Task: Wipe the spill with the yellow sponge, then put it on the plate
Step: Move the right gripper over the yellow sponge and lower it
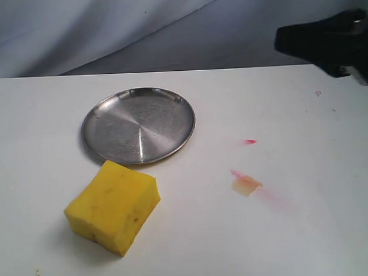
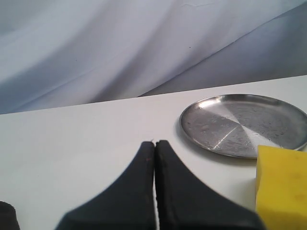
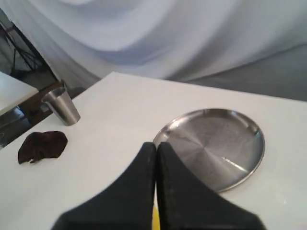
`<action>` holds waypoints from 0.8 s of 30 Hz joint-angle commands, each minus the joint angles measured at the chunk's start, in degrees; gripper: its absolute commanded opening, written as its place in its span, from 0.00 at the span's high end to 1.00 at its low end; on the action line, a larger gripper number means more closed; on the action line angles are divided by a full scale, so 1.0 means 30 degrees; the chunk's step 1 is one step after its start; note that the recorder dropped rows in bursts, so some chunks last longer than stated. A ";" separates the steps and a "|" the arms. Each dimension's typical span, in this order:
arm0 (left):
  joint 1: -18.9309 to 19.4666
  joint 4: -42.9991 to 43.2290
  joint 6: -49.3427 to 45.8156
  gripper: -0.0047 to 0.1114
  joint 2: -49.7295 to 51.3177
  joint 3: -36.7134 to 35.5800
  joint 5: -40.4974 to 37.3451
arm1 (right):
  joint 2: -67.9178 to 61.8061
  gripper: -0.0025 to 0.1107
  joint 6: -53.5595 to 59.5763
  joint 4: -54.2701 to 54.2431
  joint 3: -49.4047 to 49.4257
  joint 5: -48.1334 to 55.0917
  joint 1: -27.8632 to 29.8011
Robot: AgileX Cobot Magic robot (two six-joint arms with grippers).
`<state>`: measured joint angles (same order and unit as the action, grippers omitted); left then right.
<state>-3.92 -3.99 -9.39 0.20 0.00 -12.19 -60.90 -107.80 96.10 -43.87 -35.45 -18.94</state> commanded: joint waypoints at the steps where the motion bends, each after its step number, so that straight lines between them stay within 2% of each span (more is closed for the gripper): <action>1: -0.0011 0.0016 0.0079 0.96 -0.0065 0.0000 0.0139 | -0.2354 0.98 -0.1940 0.1282 -0.1131 0.2646 -0.3123; 5: -0.0011 0.0016 0.0079 0.96 -0.0065 0.0000 0.0139 | -0.5228 0.98 -0.1940 0.1282 -0.1634 0.3855 -0.6045; 13: -0.0011 0.0016 0.0079 0.96 -0.0065 0.0000 0.0139 | -1.0876 0.98 -0.1602 0.1282 -0.4275 0.4660 -1.0237; 16: -0.0011 0.0016 0.0079 0.96 -0.0065 0.0000 0.0139 | -1.2024 0.98 -0.1387 0.1282 -0.5439 0.5909 -1.1179; 18: -0.0011 0.0016 0.0079 0.96 -0.0065 0.0000 0.0139 | -1.2294 0.98 0.0457 0.1282 -0.6012 0.6896 -1.1600; 24: -0.0011 0.0016 0.0079 0.96 -0.0065 0.0000 0.0139 | -1.1772 0.98 0.2474 0.1282 -0.6179 1.3164 -1.1980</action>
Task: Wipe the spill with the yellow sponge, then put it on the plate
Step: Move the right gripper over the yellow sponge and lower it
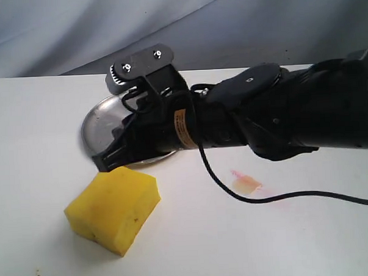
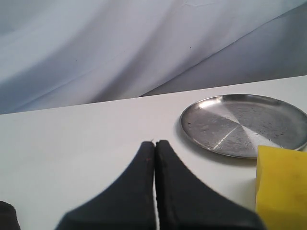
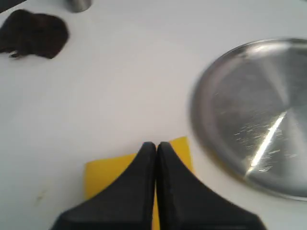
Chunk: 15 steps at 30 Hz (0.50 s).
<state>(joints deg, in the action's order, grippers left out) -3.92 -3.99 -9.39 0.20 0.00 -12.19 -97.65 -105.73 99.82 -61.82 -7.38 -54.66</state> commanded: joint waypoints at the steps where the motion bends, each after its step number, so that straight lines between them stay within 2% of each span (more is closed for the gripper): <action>1: -0.0011 0.0016 0.0079 0.96 -0.0065 0.0000 0.0139 | 0.0646 0.98 0.2414 0.0041 -0.0195 0.4750 -0.0074; 4: -0.0011 0.0016 0.0079 0.96 -0.0065 0.0000 0.0139 | 0.0986 0.98 0.5102 0.0041 -0.0195 0.8128 -0.0223; 6: -0.0011 0.0016 0.0079 0.96 -0.0065 0.0000 0.0139 | 0.1137 0.98 0.9317 -0.2460 -0.0339 1.1706 -0.0528; 9: -0.0011 0.0016 0.0079 0.96 -0.0065 0.0000 0.0139 | 0.1081 0.98 1.7805 -0.8846 -0.1145 1.6233 -0.0693; 12: -0.0011 0.0016 0.0079 0.96 -0.0065 0.0000 0.0139 | 0.0921 0.98 2.3052 -1.4994 -0.2173 1.9539 -0.0642; 15: -0.0011 0.0016 0.0079 0.96 -0.0065 0.0000 0.0139 | 0.0642 0.98 2.8335 -2.2180 -0.3192 2.0151 -0.0642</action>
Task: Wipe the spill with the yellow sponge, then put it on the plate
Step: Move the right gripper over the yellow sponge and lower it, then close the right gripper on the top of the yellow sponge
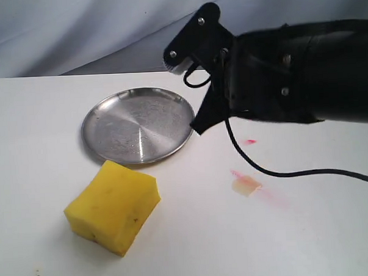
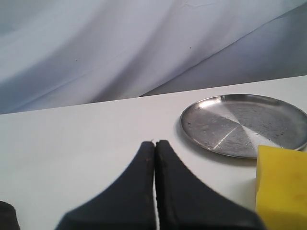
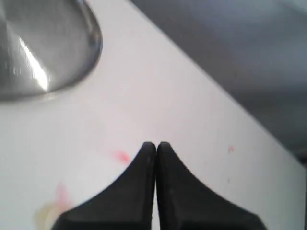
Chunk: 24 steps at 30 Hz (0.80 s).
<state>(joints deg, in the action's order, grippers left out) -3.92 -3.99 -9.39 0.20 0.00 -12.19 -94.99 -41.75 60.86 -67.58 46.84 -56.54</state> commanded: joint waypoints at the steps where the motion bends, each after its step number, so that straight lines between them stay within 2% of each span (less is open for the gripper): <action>1: -0.0011 0.0016 0.0079 0.96 -0.0065 0.0000 0.0139 | -0.0433 0.98 0.9029 -1.2225 -0.1644 0.1948 -0.0016; 3: -0.0011 0.0016 0.0079 0.96 -0.0065 0.0000 0.0139 | -0.0938 0.98 1.2407 -1.7558 -0.2349 0.1357 -0.0016; 5: -0.0011 0.0016 0.0079 0.96 -0.0065 0.0000 0.0139 | -0.1509 0.98 1.4246 -2.1056 -0.2885 0.0355 -0.0016; 8: -0.0011 0.0016 0.0079 0.96 -0.0065 0.0000 0.0139 | -0.2556 0.96 1.5866 -2.3632 -0.4068 -0.0528 -0.0016; 11: -0.0011 0.0016 0.0079 0.96 -0.0065 0.0000 0.0139 | -0.4030 0.83 1.5911 -2.3594 -0.5844 -0.0170 -0.0016; 16: -0.0011 0.0016 0.0079 0.96 -0.0065 0.0000 0.0139 | -0.7022 0.46 1.5911 -2.3523 -0.8952 0.1563 -0.0016; 19: -0.0011 0.0016 0.0079 0.96 -0.0065 0.0000 0.0139 | -0.8657 0.38 1.5911 -2.2809 -1.0419 0.2539 -0.0016; 24: -0.0011 0.0016 0.0079 0.96 -0.0065 0.0000 0.0139 | -1.0647 0.37 1.5911 -2.2097 -1.1906 0.2969 -0.0016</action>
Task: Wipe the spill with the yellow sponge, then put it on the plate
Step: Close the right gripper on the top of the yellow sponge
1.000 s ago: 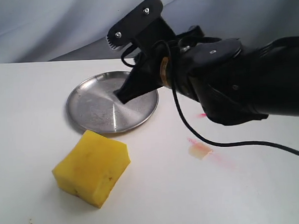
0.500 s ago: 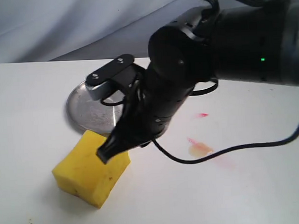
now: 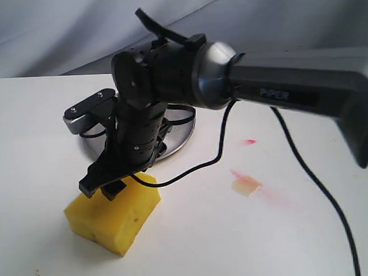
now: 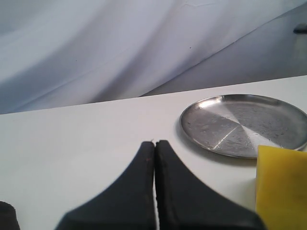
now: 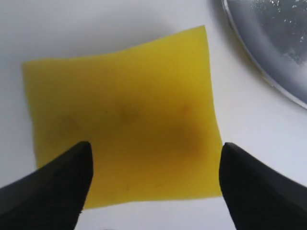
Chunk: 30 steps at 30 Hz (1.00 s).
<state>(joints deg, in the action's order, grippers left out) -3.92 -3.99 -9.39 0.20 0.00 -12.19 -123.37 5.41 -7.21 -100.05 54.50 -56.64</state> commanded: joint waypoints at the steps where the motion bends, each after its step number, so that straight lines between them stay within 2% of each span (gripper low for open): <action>1: -0.0011 0.0016 0.0079 0.96 -0.0065 0.0000 0.0139 | -0.1518 0.37 0.0191 0.0695 -0.1221 0.0417 0.0018; 13: -0.0011 0.0016 0.0079 0.96 -0.0065 0.0000 0.0139 | -0.3634 0.40 0.0191 0.1198 -0.1355 0.0613 0.0018; 16: -0.0011 0.0016 0.0079 0.96 -0.0065 0.0000 0.0139 | -0.3681 0.57 0.0191 0.1251 -0.1355 0.0607 0.0018; 20: -0.0011 0.0016 0.0079 0.96 -0.0065 0.0000 0.0139 | -0.3681 0.94 -0.0024 0.1251 -0.1355 0.0607 0.0018; 21: -0.0011 0.0016 0.0079 0.96 -0.0065 0.0000 0.0139 | -0.3681 0.98 -0.0323 0.1251 -0.1355 0.0607 0.0018; 30: -0.0011 0.0016 0.0079 0.96 -0.0065 0.0000 0.0139 | -0.1442 0.98 -0.1469 0.1175 -0.0830 0.0242 0.0018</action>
<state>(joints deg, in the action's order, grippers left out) -3.92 -3.99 -9.39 0.20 0.00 -12.19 -131.02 2.25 -5.65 -104.23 55.32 -56.64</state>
